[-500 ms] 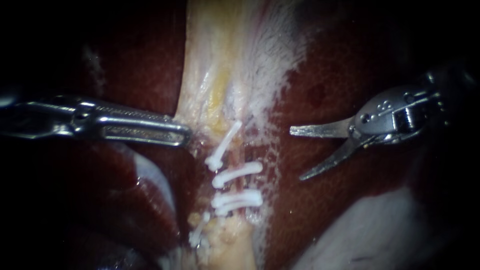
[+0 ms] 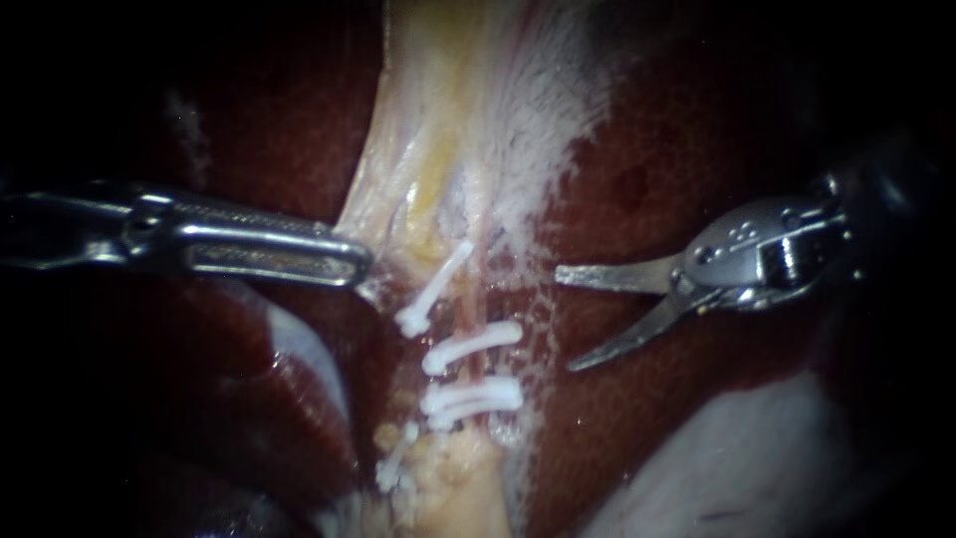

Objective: Go to the cutting position right tube

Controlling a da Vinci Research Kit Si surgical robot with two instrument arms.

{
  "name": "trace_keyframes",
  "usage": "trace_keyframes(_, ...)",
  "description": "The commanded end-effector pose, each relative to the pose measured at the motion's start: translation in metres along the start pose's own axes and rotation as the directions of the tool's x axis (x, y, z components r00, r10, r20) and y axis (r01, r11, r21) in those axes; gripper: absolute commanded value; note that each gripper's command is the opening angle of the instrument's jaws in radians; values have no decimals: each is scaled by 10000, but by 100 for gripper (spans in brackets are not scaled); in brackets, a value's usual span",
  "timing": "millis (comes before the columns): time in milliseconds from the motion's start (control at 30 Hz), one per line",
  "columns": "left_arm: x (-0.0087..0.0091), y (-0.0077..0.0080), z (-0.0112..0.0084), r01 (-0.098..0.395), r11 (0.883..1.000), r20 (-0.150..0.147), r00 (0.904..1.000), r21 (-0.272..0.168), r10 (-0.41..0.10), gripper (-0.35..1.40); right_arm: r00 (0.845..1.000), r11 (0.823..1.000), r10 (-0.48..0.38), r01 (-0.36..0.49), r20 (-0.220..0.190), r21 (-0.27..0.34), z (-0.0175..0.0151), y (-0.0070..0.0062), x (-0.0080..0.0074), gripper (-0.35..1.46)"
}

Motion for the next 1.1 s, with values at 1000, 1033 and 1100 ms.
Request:
trace_keyframes(1000, -35, -32, -37, -182, 9998, 399, 9990, -52, 184, -35, 9917, 9855, 1208, -1250, 432, 1151, 55, 6, -14, 76)
trace_keyframes(1033, -35, -32, -37, -181, 9998, 399, 9990, -53, 183, -35, 9917, 9855, 1213, -1256, 431, 1142, 57, 7, -14, 74)
trace_keyframes(1100, -35, -33, -37, -180, 9998, 400, 9990, -55, 182, -35, 9915, 9856, 1227, -1268, 428, 1118, 61, 9, -11, 69)
